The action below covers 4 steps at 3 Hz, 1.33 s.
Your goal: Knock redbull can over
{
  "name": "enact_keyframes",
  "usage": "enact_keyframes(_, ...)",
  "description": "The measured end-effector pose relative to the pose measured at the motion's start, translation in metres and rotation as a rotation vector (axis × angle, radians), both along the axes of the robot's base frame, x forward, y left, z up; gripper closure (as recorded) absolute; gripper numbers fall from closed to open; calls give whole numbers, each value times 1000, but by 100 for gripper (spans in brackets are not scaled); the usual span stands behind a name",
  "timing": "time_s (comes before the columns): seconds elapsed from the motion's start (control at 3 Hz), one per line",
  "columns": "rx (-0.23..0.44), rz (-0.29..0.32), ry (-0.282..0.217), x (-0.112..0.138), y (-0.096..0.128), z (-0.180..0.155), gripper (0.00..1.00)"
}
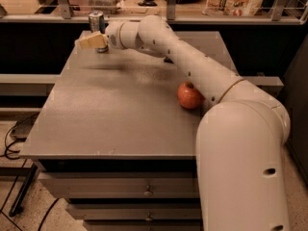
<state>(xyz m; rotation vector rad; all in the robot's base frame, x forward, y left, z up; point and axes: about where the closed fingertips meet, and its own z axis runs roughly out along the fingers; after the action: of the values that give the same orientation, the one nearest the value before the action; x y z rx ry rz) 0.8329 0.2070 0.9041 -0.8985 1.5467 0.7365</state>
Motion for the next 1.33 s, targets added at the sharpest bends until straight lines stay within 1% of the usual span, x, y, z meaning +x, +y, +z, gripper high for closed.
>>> enact_keyframes(0.33, -4, 13, -18, 0, 7, 6, 39)
enact_keyframes(0.67, -5, 8, -29, -1, 6, 10, 63)
enact_keyframes(1.0, -37, 0, -45, -6, -6, 20, 87)
enact_keyframes(1.33, -151, 15, -62, -18, -20, 43, 100)
